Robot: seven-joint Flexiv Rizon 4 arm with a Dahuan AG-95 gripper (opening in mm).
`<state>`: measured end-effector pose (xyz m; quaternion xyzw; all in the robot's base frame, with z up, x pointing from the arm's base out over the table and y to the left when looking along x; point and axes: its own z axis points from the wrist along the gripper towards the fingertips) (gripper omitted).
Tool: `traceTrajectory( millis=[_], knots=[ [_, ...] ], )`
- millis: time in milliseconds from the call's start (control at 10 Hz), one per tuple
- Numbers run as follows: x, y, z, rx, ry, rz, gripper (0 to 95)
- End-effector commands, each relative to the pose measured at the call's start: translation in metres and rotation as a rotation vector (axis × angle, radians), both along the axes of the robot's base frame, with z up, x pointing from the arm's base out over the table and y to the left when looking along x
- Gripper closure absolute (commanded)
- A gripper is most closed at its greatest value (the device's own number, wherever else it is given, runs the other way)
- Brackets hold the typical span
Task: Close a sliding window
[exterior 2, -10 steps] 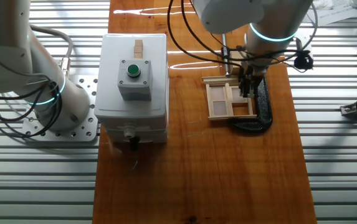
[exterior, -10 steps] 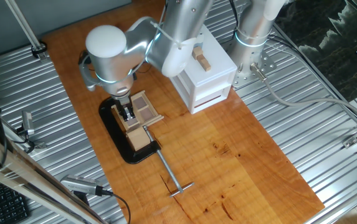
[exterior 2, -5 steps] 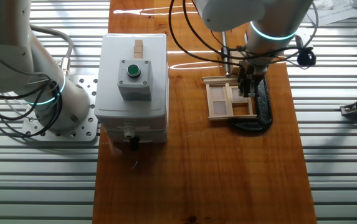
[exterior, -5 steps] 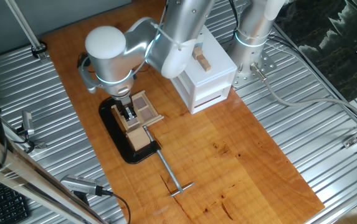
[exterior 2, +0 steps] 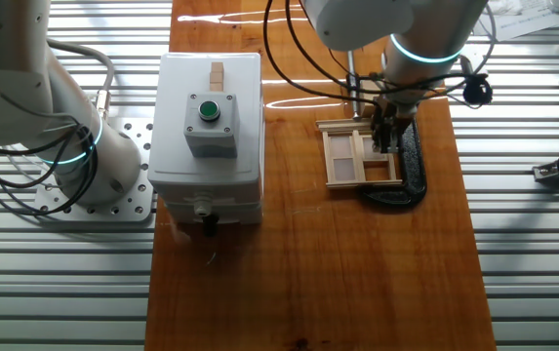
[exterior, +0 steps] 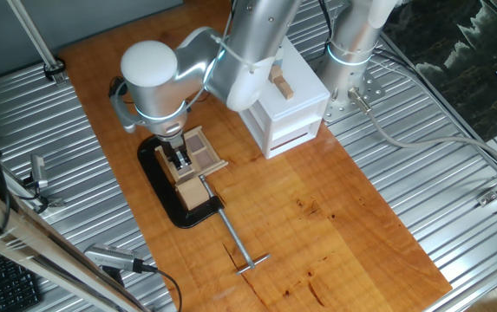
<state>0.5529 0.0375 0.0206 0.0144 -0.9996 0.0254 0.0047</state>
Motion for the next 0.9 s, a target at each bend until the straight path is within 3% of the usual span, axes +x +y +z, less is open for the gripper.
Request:
traceTrajectory(
  millis=[100,900],
  knots=[
    [0.0004,-0.0002,-0.0026,-0.001,-0.003,-0.001,95.0],
    [-0.0013,-0.0024,-0.0041,0.002,-0.008,-0.006,95.0]
  ],
)
